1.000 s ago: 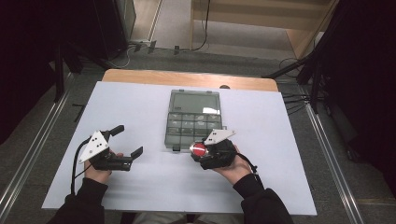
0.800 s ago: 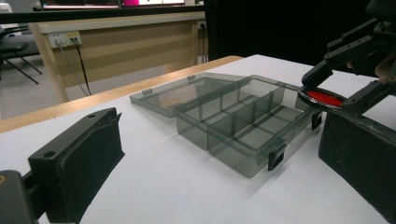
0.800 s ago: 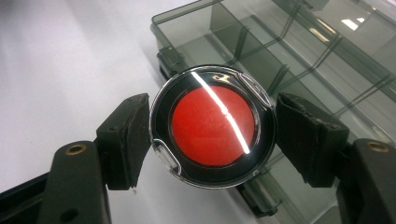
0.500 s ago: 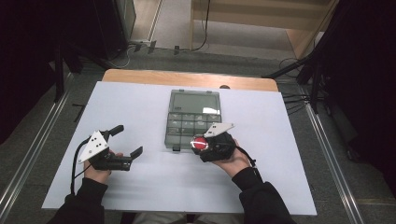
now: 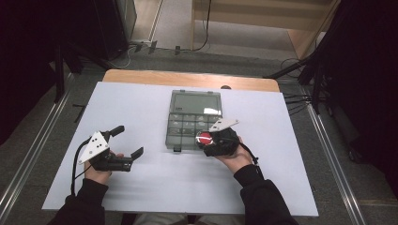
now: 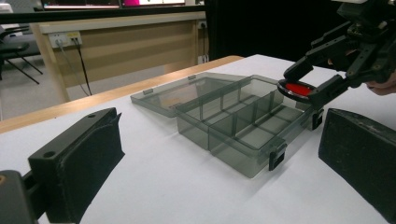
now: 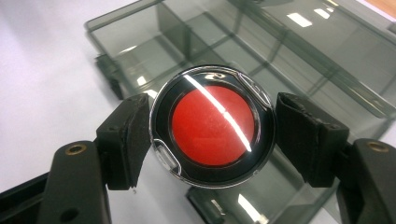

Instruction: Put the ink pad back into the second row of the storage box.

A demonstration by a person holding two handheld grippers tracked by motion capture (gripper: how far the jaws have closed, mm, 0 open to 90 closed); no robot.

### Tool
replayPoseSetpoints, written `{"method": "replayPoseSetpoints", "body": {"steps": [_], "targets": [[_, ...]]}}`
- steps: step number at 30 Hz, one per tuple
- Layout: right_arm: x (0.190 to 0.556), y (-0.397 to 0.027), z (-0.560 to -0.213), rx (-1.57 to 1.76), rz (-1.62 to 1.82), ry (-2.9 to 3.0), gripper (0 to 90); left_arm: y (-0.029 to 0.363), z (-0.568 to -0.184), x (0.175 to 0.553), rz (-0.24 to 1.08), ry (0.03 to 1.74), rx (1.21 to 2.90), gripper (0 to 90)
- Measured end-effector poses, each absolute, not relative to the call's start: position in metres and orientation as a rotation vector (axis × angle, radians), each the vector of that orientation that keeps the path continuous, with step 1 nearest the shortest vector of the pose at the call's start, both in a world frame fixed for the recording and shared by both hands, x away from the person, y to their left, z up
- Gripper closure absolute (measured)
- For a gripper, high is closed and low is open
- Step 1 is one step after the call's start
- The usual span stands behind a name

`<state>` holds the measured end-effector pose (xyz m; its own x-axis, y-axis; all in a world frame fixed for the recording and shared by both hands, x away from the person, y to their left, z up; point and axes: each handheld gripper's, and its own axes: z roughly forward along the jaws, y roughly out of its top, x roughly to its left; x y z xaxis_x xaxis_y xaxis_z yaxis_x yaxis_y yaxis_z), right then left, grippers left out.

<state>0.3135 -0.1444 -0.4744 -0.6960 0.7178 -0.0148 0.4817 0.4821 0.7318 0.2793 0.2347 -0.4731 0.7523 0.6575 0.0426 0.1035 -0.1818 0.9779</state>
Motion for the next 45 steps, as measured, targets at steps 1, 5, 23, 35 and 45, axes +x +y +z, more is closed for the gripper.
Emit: {"method": "replayPoseSetpoints", "body": {"steps": [1,5,23,35,45], "targets": [[0.315,-0.145,-0.475,1.023,1.037,2.410,30.3,0.235,-0.473,0.279,0.553,0.607,1.706,0.0],[0.320,-0.148,-0.478,1.069,1.015,2.398,30.4,0.235,-0.473,0.279,0.554,0.611,1.704,0.0],[0.316,-0.154,-0.472,1.133,1.075,2.295,5.1,0.235,-0.473,0.280,0.551,0.612,1.708,0.0],[0.301,-0.157,-0.460,1.084,1.138,2.274,0.0,0.235,-0.473,0.279,0.552,0.613,1.706,0.0],[0.288,-0.170,-0.452,1.062,1.192,2.201,0.0,0.235,-0.473,0.280,0.551,0.616,1.701,0.0]]}}
